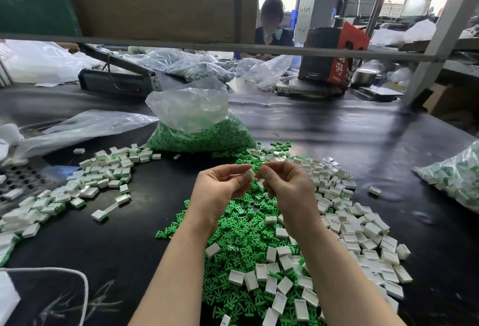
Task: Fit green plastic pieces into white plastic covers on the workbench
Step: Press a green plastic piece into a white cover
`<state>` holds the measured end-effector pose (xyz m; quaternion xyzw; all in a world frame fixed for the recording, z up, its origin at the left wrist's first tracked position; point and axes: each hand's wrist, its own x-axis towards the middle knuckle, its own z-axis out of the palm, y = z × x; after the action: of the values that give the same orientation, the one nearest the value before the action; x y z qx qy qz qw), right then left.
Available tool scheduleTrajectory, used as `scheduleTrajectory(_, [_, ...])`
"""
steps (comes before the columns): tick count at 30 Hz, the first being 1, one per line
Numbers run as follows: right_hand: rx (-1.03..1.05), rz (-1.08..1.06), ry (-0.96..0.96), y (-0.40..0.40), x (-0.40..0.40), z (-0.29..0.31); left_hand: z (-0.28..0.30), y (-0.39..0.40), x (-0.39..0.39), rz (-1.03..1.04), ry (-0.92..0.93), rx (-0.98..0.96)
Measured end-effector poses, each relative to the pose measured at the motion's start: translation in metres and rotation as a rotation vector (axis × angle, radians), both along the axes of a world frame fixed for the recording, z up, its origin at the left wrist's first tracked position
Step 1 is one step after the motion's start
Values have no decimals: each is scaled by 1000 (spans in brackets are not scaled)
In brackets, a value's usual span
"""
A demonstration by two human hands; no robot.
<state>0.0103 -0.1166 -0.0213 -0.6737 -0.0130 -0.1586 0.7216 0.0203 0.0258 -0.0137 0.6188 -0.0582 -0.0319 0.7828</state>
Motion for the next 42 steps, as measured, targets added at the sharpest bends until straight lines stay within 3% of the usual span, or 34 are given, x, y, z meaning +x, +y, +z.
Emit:
scheduleTrajectory(15, [-146, 41, -2, -4, 2, -1, -1, 2, 2, 30, -97, 99])
scheduleTrajectory(22, [-487, 240, 97, -11, 1, -4, -3, 3, 4, -10, -153, 230])
scheduleTrajectory(27, [-431, 281, 61, -14, 0, -1, -6, 3, 5, -21, -127, 259])
scheduleTrajectory(42, [-591, 346, 89, -17, -2, -2, -4, 6, 2, -80, -196, 399])
